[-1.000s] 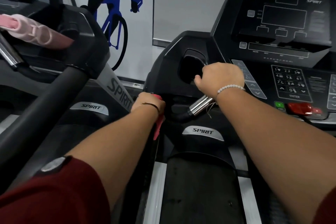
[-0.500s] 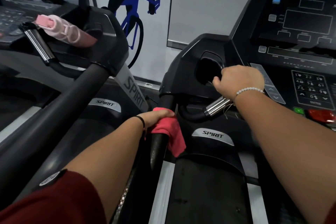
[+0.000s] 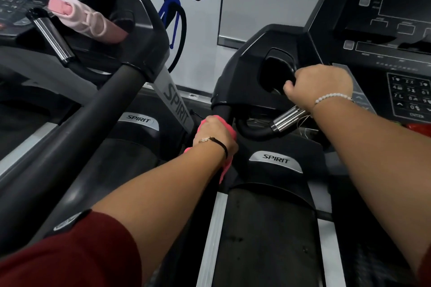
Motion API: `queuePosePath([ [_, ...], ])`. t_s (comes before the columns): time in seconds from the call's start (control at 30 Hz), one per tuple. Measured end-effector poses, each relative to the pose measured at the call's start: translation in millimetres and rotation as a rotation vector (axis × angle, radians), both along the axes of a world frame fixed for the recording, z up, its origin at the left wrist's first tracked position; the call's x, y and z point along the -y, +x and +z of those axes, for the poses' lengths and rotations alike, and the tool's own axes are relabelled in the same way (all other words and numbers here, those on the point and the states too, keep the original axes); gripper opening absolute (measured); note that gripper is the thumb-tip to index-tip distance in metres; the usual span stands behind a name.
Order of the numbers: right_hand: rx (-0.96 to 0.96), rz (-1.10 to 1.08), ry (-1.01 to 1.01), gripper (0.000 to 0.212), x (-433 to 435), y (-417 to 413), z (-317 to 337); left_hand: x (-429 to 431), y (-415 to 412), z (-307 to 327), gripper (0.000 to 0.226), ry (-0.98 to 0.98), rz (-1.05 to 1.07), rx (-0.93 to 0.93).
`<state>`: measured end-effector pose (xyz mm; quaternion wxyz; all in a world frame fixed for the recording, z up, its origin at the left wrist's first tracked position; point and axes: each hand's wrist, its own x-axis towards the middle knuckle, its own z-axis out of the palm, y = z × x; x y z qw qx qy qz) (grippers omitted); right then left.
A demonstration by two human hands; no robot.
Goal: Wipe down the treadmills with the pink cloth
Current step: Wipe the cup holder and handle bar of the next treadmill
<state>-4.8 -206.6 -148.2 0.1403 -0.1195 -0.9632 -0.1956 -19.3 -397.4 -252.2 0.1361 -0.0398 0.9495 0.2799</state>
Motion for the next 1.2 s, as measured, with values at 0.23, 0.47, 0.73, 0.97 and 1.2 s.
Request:
queuePosePath([
  [0.23,-0.012,0.010,-0.011,0.038,-1,1,-1,17,-10,7,0.099,0.123,-0.047,0.205],
  [0.47,-0.007,0.011,-0.007,0.039,0,1,0,31,-19,3,0.106,0.312,-0.062,0.305],
  [0.73,-0.007,0.005,0.008,0.040,-2,-1,-1,43,-18,-22,0.110,0.699,0.031,0.523],
  [0.97,0.000,-0.003,0.005,0.038,-2,-3,0,25,-2,0,0.098,0.383,0.077,0.262],
  [1.2,-0.015,0.015,-0.028,0.037,-1,0,0,9,31,-1,0.106,-0.241,-0.226,-0.080],
])
